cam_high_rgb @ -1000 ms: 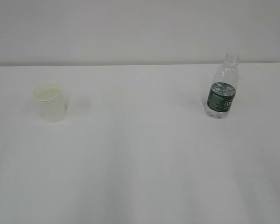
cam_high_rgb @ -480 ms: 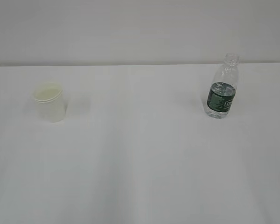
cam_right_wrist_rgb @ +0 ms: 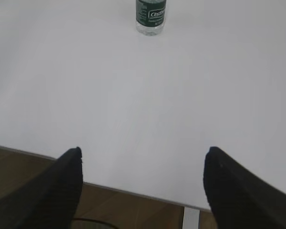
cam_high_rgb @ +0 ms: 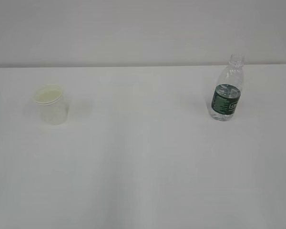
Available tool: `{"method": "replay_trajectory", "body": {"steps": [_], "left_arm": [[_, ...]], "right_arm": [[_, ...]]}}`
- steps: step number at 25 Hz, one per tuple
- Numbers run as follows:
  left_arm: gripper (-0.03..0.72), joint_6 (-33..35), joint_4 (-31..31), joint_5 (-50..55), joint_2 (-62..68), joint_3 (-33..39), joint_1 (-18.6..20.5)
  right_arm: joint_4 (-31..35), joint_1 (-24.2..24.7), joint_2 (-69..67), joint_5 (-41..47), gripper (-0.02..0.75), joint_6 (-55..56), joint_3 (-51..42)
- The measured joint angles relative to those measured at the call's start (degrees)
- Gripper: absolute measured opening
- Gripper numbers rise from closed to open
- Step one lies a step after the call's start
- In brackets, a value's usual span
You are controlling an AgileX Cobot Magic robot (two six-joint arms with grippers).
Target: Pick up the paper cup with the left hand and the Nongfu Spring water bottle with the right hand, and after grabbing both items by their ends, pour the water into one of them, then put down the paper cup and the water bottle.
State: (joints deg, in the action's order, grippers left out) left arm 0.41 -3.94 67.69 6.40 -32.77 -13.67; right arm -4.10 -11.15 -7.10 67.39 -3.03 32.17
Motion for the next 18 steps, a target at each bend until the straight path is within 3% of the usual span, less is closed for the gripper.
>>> {"method": "replay_trajectory", "body": {"steps": [18], "left_arm": [[0.447,0.0,0.0,-4.03,0.0,2.43,0.0]], "right_arm": [[-0.23,0.0,0.02,-1.53,0.589,0.49,-3.86]]}}
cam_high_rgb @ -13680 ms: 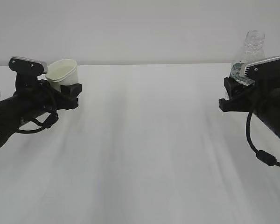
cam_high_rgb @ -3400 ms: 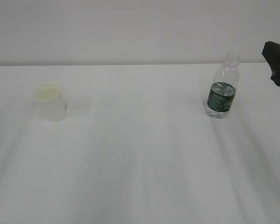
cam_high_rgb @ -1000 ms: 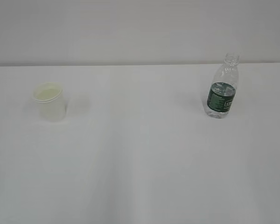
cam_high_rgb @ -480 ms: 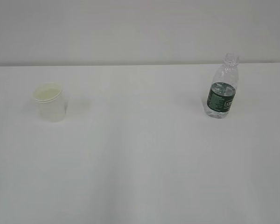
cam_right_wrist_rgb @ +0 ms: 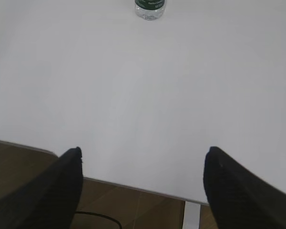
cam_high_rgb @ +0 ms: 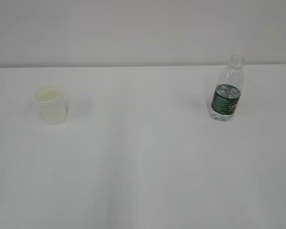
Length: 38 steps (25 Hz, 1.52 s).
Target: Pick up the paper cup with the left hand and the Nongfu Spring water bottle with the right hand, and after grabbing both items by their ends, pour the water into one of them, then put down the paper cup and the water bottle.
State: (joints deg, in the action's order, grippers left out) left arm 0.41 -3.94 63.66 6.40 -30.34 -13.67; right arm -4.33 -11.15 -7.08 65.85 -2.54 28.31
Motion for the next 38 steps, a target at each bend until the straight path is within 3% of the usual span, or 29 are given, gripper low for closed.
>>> {"method": "replay_trajectory", "body": {"steps": [18,38], "left_arm": [[0.442,0.1,-0.03,-0.34,-6.23,0.0,-0.09],[0.442,0.1,-0.13,-0.55,-6.22,0.04,-0.09]], "right_arm": [[-0.1,0.0,7.88,-0.35,0.589,0.04,0.0],[-0.09,0.0,8.01,-0.35,0.588,0.13,0.0]]}}
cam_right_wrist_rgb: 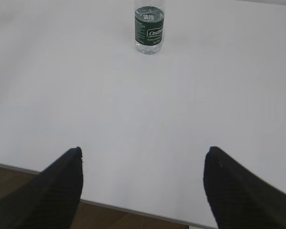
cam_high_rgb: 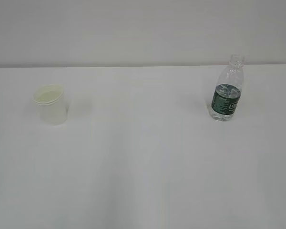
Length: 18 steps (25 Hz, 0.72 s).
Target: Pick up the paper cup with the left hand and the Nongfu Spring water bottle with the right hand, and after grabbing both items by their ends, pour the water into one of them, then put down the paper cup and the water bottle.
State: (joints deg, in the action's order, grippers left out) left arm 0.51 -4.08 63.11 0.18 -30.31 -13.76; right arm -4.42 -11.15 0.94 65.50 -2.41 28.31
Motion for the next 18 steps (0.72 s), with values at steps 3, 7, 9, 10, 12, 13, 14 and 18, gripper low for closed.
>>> {"method": "replay_trajectory", "body": {"steps": [3,7,9,10,12,13,14,18], "left_arm": [[0.442,0.0,0.0,0.0,0.0,0.0,0.0],[0.442,0.0,0.0,0.0,0.0,0.0,0.0],[0.442,0.0,0.0,0.0,0.0,0.0,0.0],[0.442,0.0,0.0,0.0,0.0,0.0,0.0],[0.442,0.0,0.0,0.0,0.0,0.0,0.4],[0.442,0.0,0.0,0.0,0.0,0.0,0.93],[0.442,0.0,0.0,0.0,0.0,0.0,1.9],[0.442,0.0,0.0,0.0,0.0,0.0,7.33]], "right_arm": [[0.0,0.0,0.0,0.0,0.588,0.04,0.0],[0.0,0.0,0.0,0.0,0.588,0.04,0.0],[0.0,0.0,0.0,0.0,0.588,0.04,0.0],[0.0,0.0,0.0,0.0,0.588,0.04,0.0],[0.0,0.37,0.0,0.0,0.588,0.04,0.0],[0.0,0.98,0.0,0.0,0.588,0.04,0.0],[0.0,1.69,0.0,0.0,0.588,0.04,0.0],[0.0,5.12,0.0,0.0,0.588,0.13,0.0]]}}
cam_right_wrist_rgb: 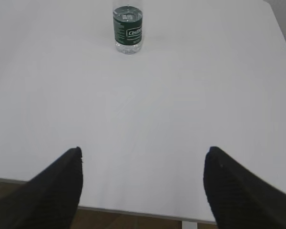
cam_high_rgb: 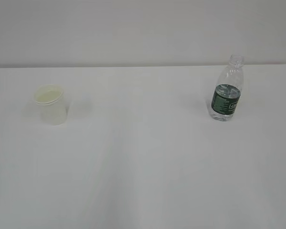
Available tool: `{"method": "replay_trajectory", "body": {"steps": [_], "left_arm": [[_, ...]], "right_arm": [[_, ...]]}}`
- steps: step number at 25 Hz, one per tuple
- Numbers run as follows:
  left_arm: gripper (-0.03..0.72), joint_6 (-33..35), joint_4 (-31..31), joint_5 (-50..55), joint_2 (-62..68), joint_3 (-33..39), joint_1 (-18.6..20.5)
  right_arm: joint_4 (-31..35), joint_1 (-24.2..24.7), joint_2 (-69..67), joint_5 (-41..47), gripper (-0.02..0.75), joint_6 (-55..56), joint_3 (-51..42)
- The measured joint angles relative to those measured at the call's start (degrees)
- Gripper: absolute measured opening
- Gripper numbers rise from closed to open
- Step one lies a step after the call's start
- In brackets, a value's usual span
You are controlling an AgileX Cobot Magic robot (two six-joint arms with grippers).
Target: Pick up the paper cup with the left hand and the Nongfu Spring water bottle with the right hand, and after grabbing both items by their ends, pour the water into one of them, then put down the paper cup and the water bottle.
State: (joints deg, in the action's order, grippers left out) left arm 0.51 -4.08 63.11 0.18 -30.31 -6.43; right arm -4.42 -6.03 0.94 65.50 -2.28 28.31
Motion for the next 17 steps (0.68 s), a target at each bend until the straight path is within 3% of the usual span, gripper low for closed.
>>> {"method": "replay_trajectory", "body": {"steps": [3,17], "left_arm": [[0.441,0.0,0.0,0.0,0.0,0.0,1.97],[0.441,0.0,0.0,0.0,0.0,0.0,2.09]], "right_arm": [[0.0,0.43,0.0,0.0,0.588,0.0,0.0],[0.0,0.43,0.0,0.0,0.588,0.0,0.0]]}}
